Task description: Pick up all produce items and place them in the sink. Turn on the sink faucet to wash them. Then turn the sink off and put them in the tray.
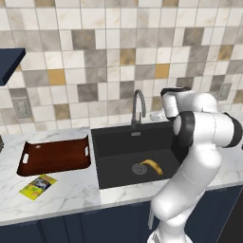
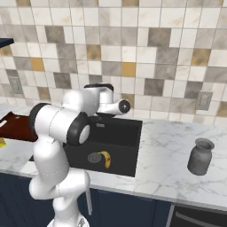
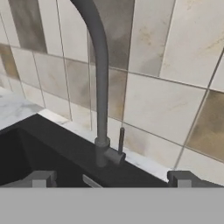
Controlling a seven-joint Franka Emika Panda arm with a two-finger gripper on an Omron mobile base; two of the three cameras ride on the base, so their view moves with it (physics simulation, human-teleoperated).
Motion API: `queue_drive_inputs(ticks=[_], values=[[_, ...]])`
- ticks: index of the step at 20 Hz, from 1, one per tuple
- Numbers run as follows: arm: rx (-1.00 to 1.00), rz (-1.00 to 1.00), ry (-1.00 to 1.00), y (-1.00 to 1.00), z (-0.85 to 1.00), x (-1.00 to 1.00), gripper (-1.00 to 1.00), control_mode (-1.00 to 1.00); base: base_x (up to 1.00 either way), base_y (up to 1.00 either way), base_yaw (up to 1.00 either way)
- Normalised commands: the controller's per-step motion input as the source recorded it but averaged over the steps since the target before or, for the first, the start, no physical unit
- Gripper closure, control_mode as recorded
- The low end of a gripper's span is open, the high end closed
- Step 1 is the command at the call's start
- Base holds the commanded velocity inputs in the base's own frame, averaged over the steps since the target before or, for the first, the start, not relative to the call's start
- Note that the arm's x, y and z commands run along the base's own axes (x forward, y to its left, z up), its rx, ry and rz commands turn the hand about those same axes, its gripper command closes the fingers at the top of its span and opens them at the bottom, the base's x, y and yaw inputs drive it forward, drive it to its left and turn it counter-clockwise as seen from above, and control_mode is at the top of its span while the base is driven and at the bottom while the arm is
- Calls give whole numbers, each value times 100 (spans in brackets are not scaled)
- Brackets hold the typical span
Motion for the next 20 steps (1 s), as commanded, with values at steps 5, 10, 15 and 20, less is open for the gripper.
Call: queue_drive_inputs(ticks=[5,10,15,20], values=[[3,7,0,0,-5,34,-100,-100,0,0,0],[0,3,0,0,0,12,-100,-100,0,0,0],[0,1,0,0,-7,12,-100,-100,0,0,0],[0,1,0,0,-7,25,-100,-100,0,0,0]])
